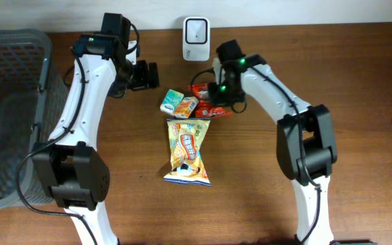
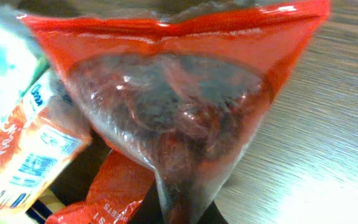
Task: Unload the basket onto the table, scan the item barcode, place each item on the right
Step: 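Return the right gripper to the pile and grasp the red snack bag, then hold the red bag over the scanner with the right gripper, then carry the red bag to the right side and drop it by the bottle, then reach the right gripper to the pile and grasp the orange Kleenex pack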
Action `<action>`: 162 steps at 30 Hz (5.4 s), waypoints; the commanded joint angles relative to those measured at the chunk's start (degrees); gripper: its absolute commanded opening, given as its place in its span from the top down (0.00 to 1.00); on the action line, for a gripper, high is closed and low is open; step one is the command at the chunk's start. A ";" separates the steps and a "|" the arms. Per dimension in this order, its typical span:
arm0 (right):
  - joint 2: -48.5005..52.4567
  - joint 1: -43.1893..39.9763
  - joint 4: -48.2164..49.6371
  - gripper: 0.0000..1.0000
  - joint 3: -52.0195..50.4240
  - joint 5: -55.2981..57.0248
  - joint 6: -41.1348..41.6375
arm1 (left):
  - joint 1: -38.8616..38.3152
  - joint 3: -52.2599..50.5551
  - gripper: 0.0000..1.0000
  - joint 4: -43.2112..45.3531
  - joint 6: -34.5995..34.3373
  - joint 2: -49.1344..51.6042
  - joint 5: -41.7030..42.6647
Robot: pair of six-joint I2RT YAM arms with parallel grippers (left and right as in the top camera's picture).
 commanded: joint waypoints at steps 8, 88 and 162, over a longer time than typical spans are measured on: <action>-0.35 -13.27 -2.38 0.96 2.84 -52.57 -3.28 | 0.07 0.04 0.01 0.09 0.04 0.09 0.61; -6.03 -49.79 9.92 0.96 2.89 34.38 19.08 | 0.09 0.04 0.01 0.09 0.04 0.09 0.61; 8.79 7.23 5.05 0.48 2.86 0.20 21.05 | 0.09 0.04 0.01 0.09 0.04 0.09 0.61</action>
